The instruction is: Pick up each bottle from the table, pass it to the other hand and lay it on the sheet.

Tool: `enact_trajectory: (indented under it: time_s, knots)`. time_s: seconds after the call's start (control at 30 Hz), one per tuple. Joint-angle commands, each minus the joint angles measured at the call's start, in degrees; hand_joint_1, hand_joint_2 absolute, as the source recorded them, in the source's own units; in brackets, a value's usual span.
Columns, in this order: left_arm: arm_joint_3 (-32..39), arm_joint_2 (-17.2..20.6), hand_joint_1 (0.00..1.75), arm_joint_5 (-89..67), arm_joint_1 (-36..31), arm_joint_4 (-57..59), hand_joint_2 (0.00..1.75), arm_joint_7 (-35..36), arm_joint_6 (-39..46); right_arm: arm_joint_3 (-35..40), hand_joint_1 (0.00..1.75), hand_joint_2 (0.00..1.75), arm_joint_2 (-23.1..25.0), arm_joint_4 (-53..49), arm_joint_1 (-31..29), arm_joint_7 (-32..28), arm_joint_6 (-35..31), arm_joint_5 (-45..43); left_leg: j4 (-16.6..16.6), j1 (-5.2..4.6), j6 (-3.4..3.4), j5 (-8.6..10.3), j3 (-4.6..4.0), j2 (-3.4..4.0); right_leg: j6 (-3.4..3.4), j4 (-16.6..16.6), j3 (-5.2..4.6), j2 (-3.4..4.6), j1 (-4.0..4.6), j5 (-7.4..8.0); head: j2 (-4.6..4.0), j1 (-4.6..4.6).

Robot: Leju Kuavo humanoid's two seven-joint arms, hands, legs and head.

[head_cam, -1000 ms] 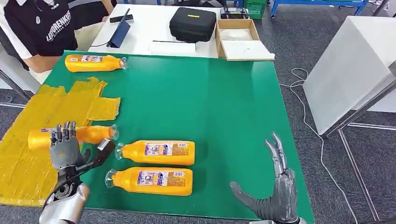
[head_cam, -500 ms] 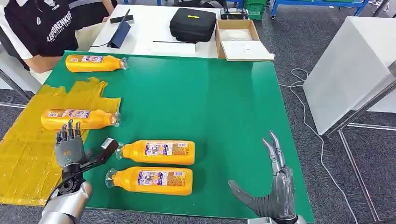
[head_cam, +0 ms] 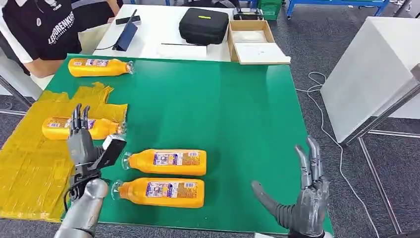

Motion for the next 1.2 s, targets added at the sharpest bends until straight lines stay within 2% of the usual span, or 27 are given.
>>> enact_trajectory:
  time_s: [0.03, 0.23, 0.37, 0.47, 0.57, 0.67, 0.8, 1.0, 1.2]
  knots:
    - [-16.4, -2.0, 0.0, 8.0, 8.0, -22.6, 1.75, -1.5, -2.1, -1.1, 0.0, 1.75, 0.4, 7.7, -6.0, 5.4, -3.2, 7.1, 0.0, 0.05, -0.15, -0.03, 0.08, -0.03, -0.02, 0.0, 0.11, -0.03, 0.04, -0.01, 0.0, 0.0]
    - [-16.3, -1.4, 0.0, 10.5, 7.5, -21.4, 1.75, -3.0, -2.4, -1.2, 0.0, 1.75, 0.3, 7.4, -5.5, 6.3, -3.1, 7.7, 0.0, 0.06, -0.2, -0.04, 0.14, 0.0, -0.06, 0.0, 0.15, 0.0, 0.04, -0.03, 0.0, 0.0]
    - [-19.2, -3.2, 0.0, 14.0, 8.0, -21.0, 1.75, -4.9, -7.5, -1.2, 0.0, 1.75, 0.3, 13.0, -10.9, 14.3, 8.1, 10.0, 0.0, 0.06, -0.24, -0.06, 0.22, 0.07, -0.05, -0.1, 0.21, 0.06, 0.01, -0.02, 0.0, 0.02]
    - [-21.9, -4.5, 0.0, 13.9, 8.4, -22.7, 1.75, -5.3, -9.1, -0.2, 0.0, 1.75, 0.7, 17.8, -15.4, 17.0, 17.9, 10.2, 0.0, 0.11, -0.11, -0.01, 0.11, 0.1, -0.02, -0.1, 0.13, 0.09, 0.02, 0.04, 0.0, 0.0]
    - [-24.3, -4.5, 0.0, 14.9, 8.0, -23.5, 1.75, -4.8, -11.0, 1.9, 0.0, 1.75, 1.6, 22.1, -18.7, 16.6, 28.7, 2.9, 0.0, 0.12, -0.13, 0.0, 0.09, 0.1, -0.07, 0.0, 0.1, 0.08, 0.03, 0.07, 0.0, 0.02]
    - [-26.0, -4.5, 0.0, 15.9, 6.4, -21.7, 1.75, -5.1, -11.6, 3.2, 0.0, 1.75, 3.4, 29.4, -22.7, 16.0, 34.3, -3.4, 0.0, 0.13, -0.15, 0.0, 0.14, 0.14, -0.17, -0.1, 0.15, 0.13, 0.05, 0.13, 0.0, 0.02]
    - [-26.9, -4.7, 0.0, 17.1, 4.7, -19.5, 1.75, -5.5, -11.7, 4.8, 0.0, 1.75, 5.3, 36.4, -26.5, 16.3, 35.6, -5.0, -0.1, 0.1, -0.16, 0.03, 0.16, 0.14, -0.17, -0.1, 0.15, 0.14, 0.03, 0.15, 0.0, 0.0]
    - [-27.2, -4.6, 0.0, 18.9, 3.6, -18.6, 1.75, -5.7, -12.0, 7.1, 0.0, 1.75, 7.6, 41.5, -29.7, 16.6, 36.5, -8.2, 0.0, 0.11, -0.19, 0.07, 0.15, 0.09, -0.17, 0.0, 0.14, 0.08, 0.02, 0.13, 0.0, 0.0]
    - [-26.6, -4.5, 0.0, 20.5, 1.6, -15.4, 1.75, -5.8, -11.9, 10.9, 0.0, 1.75, 10.2, 47.6, -32.3, 18.0, 34.4, -5.9, -0.1, 0.2, -0.22, 0.07, 0.19, 0.09, -0.19, 0.0, 0.18, 0.08, 0.03, 0.12, 0.0, 0.0]
